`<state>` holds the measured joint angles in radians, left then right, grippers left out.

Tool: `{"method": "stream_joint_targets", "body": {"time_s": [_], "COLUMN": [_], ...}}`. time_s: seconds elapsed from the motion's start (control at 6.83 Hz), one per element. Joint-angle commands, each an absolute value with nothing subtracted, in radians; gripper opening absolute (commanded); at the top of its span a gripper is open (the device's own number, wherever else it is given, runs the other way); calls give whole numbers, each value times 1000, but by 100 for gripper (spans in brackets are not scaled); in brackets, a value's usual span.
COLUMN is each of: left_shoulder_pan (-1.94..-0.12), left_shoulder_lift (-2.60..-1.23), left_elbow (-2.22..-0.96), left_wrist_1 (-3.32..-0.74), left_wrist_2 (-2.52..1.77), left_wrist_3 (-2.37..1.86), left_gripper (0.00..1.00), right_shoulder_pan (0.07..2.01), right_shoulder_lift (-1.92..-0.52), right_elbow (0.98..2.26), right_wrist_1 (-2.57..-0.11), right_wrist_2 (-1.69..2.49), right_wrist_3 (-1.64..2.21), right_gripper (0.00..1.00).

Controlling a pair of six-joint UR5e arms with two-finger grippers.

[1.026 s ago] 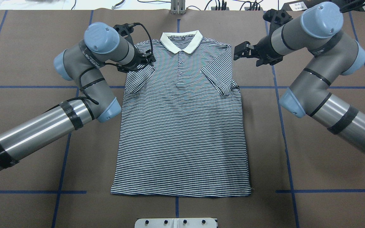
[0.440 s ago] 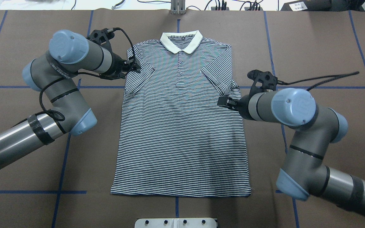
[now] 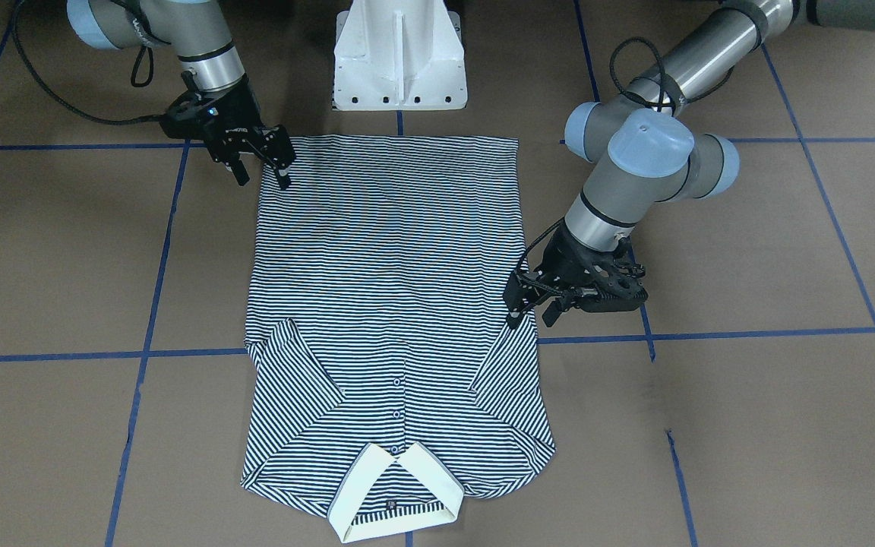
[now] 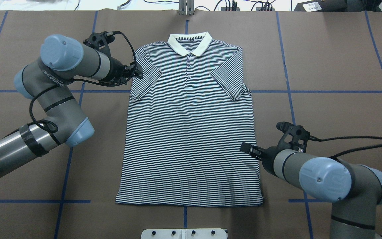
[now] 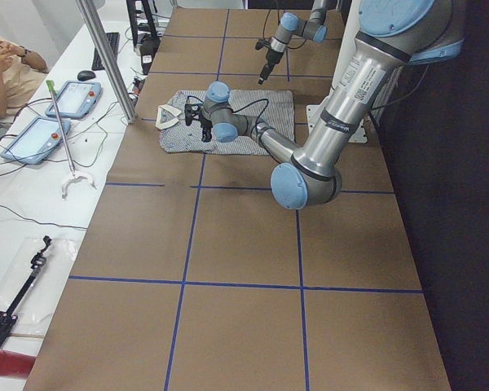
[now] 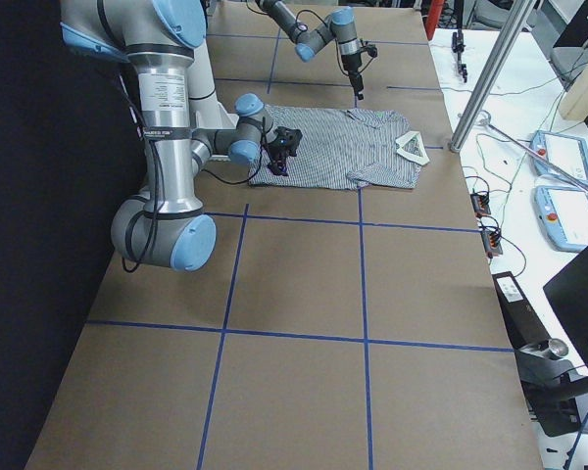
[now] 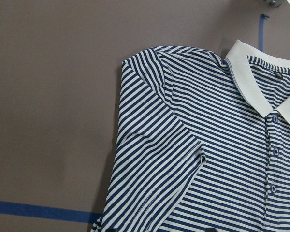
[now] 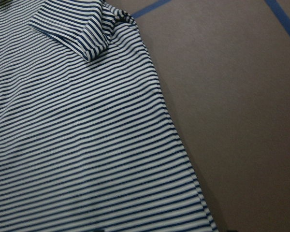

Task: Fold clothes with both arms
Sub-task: 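Move the right gripper down to the shirt's hem corner nearest the robot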

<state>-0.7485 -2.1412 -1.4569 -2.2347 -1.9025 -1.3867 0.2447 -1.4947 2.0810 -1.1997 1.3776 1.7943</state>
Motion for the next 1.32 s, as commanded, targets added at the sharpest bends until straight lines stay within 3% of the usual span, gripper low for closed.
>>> {"method": "stream_joint_targets", "body": {"time_s": [0.0, 0.88, 1.17], "left_shoulder_pan": [-742, -739, -739], "left_shoulder_lift": [-2146, -2135, -2097], "left_elbow": [-1454, -1479, -1514], "left_wrist_1": [-2240, -2235, -2235], "left_wrist_2": [-1896, -1848, -1848], "left_wrist_3": [-1382, -1379, -1381], "left_gripper": [69, 72, 73], "right_shoulder_pan": [128, -12, -12], "right_shoulder_lift": [-1514, -1514, -1516], "right_elbow": [2144, 2119, 2115], "right_wrist_1": [-1368, -1420, -1420], "right_wrist_2": [1318, 1272, 1273], "right_wrist_3": [1950, 2031, 2029], "right_gripper": [82, 71, 62]}}
